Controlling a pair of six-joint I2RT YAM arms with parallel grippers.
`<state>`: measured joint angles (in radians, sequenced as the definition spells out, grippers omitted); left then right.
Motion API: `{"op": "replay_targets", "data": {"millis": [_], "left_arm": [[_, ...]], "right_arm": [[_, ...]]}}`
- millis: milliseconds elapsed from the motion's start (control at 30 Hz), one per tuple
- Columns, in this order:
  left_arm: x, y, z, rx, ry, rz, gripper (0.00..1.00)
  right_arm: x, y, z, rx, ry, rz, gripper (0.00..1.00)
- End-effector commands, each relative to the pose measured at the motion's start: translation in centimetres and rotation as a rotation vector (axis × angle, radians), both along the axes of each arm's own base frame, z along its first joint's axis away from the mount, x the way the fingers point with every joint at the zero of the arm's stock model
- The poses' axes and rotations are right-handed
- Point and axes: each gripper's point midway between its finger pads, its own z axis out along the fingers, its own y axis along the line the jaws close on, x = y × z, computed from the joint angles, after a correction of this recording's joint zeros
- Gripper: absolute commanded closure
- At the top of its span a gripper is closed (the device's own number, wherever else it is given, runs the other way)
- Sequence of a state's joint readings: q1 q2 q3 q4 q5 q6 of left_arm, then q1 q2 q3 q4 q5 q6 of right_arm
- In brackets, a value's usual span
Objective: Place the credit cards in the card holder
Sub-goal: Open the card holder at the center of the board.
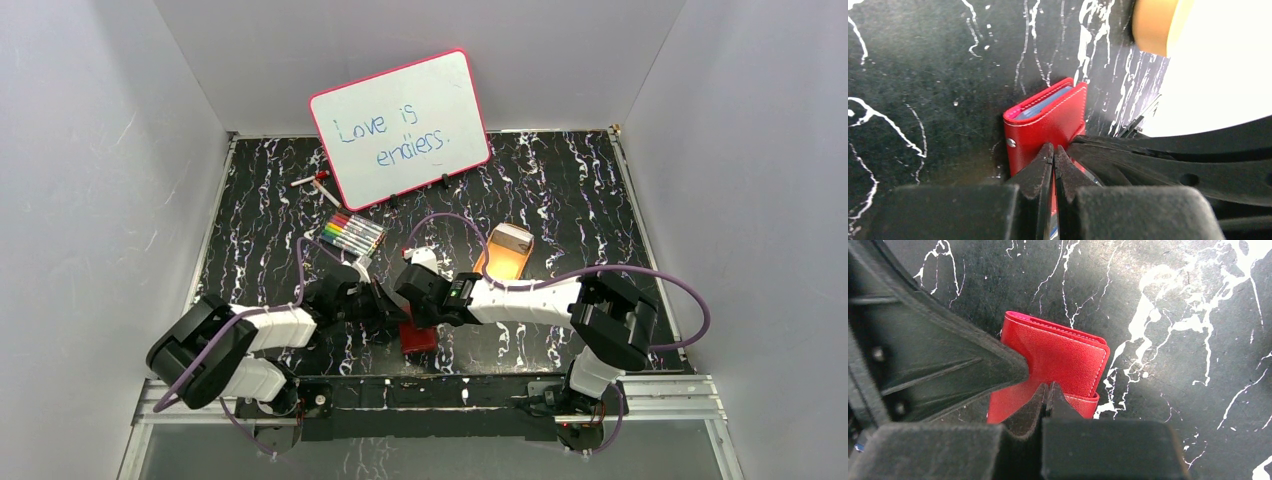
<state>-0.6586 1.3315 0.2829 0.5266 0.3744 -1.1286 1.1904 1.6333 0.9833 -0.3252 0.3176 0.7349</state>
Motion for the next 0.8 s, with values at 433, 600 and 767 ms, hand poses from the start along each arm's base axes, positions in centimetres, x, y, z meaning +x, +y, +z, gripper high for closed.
{"op": "replay_targets", "data": {"millis": [433, 600, 767], "left_arm": [[-1.4, 4.7, -7.3, 0.305, 0.118, 0.095, 1.00], [-1.6, 5.4, -8.0, 0.338, 0.130, 0.104, 1.00], [-1.5, 4.9, -7.4, 0.313, 0.123, 0.096, 1.00]], "right_arm": [[0.1, -1.1, 1.6, 0.063, -0.022, -0.059, 1.00], [0.1, -1.7, 2.2, 0.069, -0.033, -0.081, 1.00], [0.1, -2.2, 2.9, 0.086, -0.042, -0.091, 1.00]]}}
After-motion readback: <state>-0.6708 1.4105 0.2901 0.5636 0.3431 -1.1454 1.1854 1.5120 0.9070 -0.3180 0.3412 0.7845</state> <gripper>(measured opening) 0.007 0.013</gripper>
